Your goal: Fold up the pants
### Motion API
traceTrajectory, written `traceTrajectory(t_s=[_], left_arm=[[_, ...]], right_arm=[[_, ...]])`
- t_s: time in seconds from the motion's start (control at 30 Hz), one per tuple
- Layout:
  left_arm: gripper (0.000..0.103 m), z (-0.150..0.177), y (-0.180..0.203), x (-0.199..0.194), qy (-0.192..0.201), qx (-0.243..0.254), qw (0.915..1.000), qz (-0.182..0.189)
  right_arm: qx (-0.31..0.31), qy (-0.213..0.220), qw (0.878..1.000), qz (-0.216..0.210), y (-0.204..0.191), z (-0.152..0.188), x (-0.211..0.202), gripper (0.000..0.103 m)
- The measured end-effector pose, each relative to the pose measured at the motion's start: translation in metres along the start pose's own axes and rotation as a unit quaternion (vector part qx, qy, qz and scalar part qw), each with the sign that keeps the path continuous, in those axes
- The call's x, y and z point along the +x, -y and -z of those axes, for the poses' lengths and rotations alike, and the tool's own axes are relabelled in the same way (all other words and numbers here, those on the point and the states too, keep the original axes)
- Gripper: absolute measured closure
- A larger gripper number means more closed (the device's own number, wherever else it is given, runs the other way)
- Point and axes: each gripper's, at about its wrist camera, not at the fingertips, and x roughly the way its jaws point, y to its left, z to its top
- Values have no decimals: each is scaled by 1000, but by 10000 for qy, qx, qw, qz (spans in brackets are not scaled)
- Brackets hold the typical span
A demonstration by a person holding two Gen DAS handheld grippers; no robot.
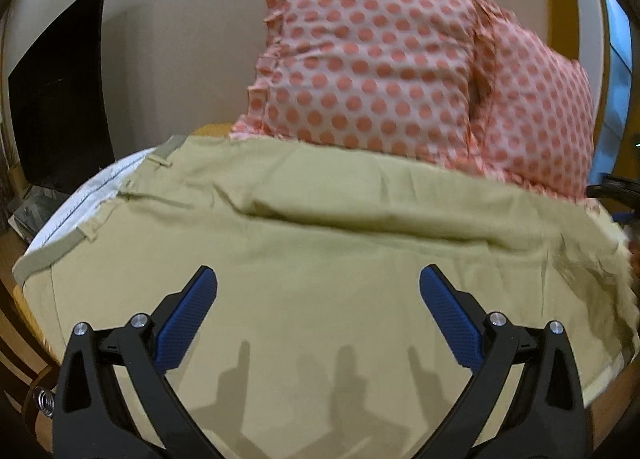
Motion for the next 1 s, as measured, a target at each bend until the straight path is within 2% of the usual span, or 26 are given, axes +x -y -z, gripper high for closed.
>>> traceTrajectory(t_s=[0.07, 0.2, 0.3, 0.37, 0.43, 0.47, 0.53, 0.57, 0.63, 0.67, 0.73, 0.8, 0.9, 0.97, 1.0], left_arm=[[2, -11, -4, 4, 43, -21, 10000, -52], [2, -19, -11, 14, 94, 22, 9996, -268], [2, -23, -16, 22, 78, 61, 9991, -409], [2, -25, -19, 32, 3, 64, 9990, -445], [2, -26, -20, 38, -69, 25, 9991, -425], [2, -26, -20, 41, -105, -10, 9992, -378], [2, -25, -19, 42, -144, -59, 9994, -306], [2, -24, -19, 42, -156, -85, 9995, -247], [2, -22, -18, 41, -158, -87, 9996, -198], [2, -21, -17, 40, -157, -82, 9997, -192], [2, -21, -18, 35, -124, -85, 9997, -174], [2, -23, -22, 28, -52, -148, 9998, -127], [2, -30, -32, 15, 162, -302, 9994, -74], [2, -39, -40, 10, 249, -414, 9988, -19], [2, -42, -43, 9, 259, -455, 9986, 17]], right_arm=[[379, -120, 9981, 471, 7, -34, 38, 20], [1132, -460, 9806, 1532, 28, -88, 120, 32], [1404, -640, 9691, 1925, 43, -96, 149, 32], [1274, -842, 9613, 2291, 50, -95, 168, 35], [1076, -629, 9640, 2348, 53, -89, 167, 41], [994, -570, 9679, 2239, 54, -85, 166, 54], [900, -415, 9793, 1764, 59, -73, 159, 66], [879, -339, 9818, 1647, 62, -67, 155, 81], [844, -208, 9851, 1486, 72, -56, 149, 92], [991, -171, 9871, 1246, 80, -53, 145, 97], [1585, -50, 9856, 580, 105, -44, 133, 99], [1960, 348, 9798, -177, 127, -33, 100, 99], [1980, 849, 9718, -955, 146, -9, 43, 99], [2041, 1142, 9593, -1581, 157, 33, -19, 99], [2081, 1202, 9552, -1730, 161, 49, -36, 99]])
